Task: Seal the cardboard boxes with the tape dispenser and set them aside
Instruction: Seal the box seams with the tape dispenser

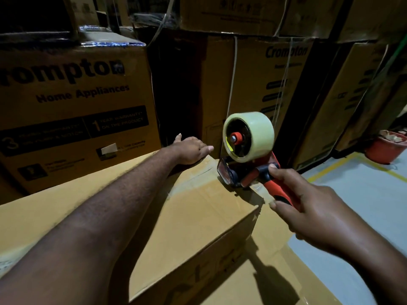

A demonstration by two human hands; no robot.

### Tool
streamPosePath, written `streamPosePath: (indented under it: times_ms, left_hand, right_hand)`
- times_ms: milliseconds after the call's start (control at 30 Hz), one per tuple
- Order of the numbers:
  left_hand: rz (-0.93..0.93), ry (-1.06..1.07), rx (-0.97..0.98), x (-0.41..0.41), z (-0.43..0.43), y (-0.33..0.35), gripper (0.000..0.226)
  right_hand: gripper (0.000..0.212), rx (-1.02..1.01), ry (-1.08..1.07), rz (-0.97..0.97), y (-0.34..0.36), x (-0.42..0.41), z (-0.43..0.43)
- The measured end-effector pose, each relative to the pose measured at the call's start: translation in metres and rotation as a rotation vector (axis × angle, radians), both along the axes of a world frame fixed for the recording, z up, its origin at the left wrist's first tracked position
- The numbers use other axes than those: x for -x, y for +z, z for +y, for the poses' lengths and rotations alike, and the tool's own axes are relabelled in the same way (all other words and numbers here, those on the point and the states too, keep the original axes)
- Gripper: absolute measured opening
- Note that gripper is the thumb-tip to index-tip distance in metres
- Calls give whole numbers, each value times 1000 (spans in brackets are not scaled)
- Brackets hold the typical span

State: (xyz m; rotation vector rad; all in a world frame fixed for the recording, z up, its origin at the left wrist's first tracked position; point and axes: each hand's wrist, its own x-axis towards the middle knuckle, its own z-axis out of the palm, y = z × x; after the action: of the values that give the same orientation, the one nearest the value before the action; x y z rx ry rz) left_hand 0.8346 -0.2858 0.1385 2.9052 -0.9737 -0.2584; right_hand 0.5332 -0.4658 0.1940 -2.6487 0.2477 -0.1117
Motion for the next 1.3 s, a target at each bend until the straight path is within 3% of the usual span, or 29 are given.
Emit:
streamPosePath:
  times_ms: [200, 300, 367, 800, 900, 1033, 1133, 1200, 1300]
  left_hand:
    - [-120, -83, 137, 27, -1, 7, 46]
    - [54, -300, 289, 65, 6, 2, 38]
    - [97, -392, 273, 82, 10, -5, 38]
    - [80, -365, 244, 89, 1, -12, 49]
    - [57, -379, 173, 98, -3, -6, 61]
    - [72, -403, -75, 134, -12, 12, 112]
    - [73, -487, -161, 178, -19, 7, 124]
    - [-14, -436, -201, 192, -26, 1, 121]
    - [-43, -346, -164, 192, -30, 1, 96]
  right_hand:
    - [64, -23, -34, -69, -12, 20, 3]
    - [64, -49, -52, -81, -19, 23, 5]
    - [64, -76, -68, -96, -22, 24, 5]
    - [70, -75, -139, -127, -21, 87, -9]
    - [70, -77, -161, -133, -22, 98, -10]
    - [65, -118, -162, -139, -25, 99, -11]
    - [61, -123, -160, -102, -31, 97, -15]
    - [61, -120, -153, -85, -34, 94, -17]
    - [64, -132, -134, -96, -40, 94, -23]
